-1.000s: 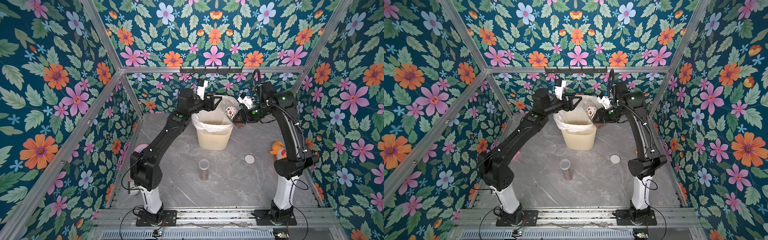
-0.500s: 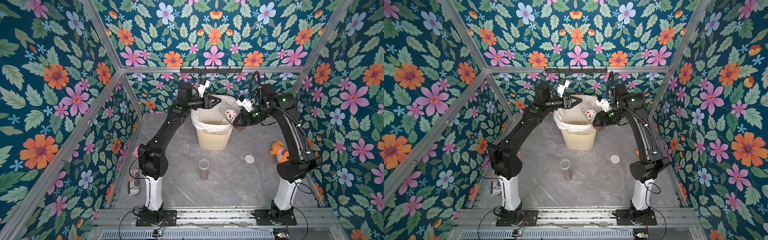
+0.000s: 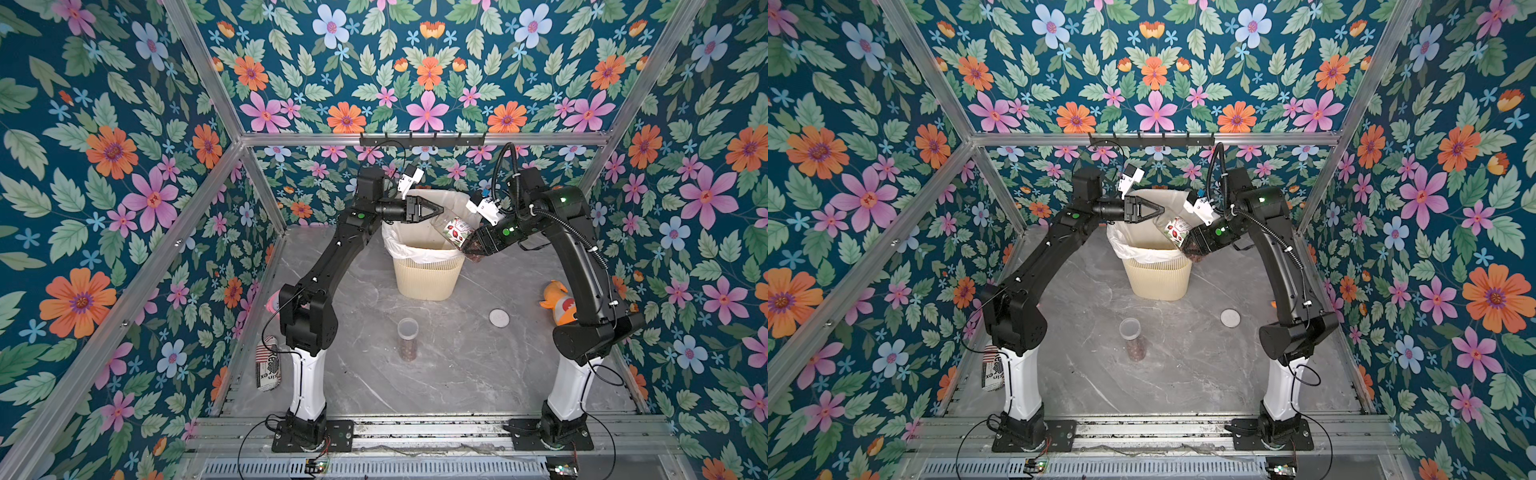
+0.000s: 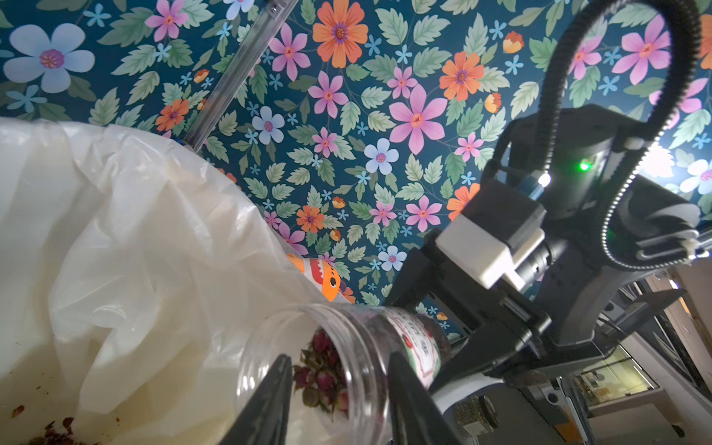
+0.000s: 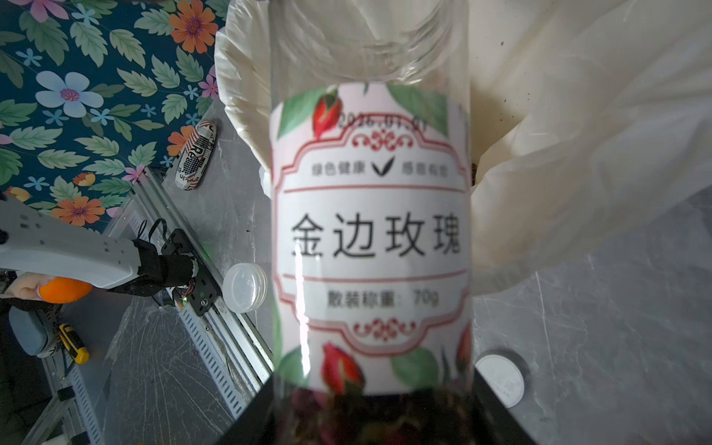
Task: Empty the moldy dried flower tea in the jars
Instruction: Pour the moldy dried flower tea into the trash bin.
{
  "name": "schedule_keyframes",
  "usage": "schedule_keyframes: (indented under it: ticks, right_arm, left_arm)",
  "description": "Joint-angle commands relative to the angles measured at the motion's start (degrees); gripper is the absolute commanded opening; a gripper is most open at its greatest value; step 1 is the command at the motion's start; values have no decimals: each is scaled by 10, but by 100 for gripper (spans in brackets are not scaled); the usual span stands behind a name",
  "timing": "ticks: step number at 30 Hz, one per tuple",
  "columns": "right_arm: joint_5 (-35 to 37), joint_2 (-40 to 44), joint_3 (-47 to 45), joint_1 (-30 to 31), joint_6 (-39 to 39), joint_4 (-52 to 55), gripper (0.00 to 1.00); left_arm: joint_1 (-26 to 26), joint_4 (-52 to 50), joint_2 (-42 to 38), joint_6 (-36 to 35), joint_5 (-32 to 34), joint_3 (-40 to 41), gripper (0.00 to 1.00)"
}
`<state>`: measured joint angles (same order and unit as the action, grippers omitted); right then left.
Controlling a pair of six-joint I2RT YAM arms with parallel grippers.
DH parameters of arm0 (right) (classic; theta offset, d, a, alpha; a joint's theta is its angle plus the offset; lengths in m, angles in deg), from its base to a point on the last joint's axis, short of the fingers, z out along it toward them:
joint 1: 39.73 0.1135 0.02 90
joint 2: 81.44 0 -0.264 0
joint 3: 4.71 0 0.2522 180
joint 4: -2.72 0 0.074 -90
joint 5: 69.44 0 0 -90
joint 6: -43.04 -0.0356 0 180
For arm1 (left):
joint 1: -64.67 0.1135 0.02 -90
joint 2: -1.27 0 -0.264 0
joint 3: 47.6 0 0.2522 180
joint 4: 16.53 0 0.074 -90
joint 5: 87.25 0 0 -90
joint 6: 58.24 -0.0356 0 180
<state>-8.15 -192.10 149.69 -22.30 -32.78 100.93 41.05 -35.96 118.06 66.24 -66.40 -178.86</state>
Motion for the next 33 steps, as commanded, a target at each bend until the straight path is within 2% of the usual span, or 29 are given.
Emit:
schedule_keyframes:
  ticks: [1, 9, 14, 16, 20, 23, 28, 33]
  right_arm:
    - [-10, -10, 14, 0, 24, 18, 35]
    - [-10, -15, 19, 1, 20, 18, 38]
    - [-11, -10, 19, 1, 22, 11, 41]
    - [-13, -8, 17, 1, 24, 8, 41]
    - [-14, -4, 13, 1, 29, 4, 41]
    - [-19, -4, 8, 0, 36, 4, 41]
    - [-26, 6, -11, 1, 56, 0, 41]
    - [-36, 7, -17, 1, 64, -1, 40]
  left_arm:
    - [1, 16, -1, 8, -24, 4, 40]
    - [1, 20, -3, 14, -11, 7, 22]
    - [1, 58, -3, 49, -19, 20, 9]
    - [1, 59, -6, 49, -21, 25, 10]
    - [0, 58, -10, 49, -30, 35, 21]
    - [0, 49, -7, 46, -44, 41, 25]
    - [0, 67, -10, 59, -71, 56, 28]
    - [-3, 123, -18, 96, -98, 75, 24]
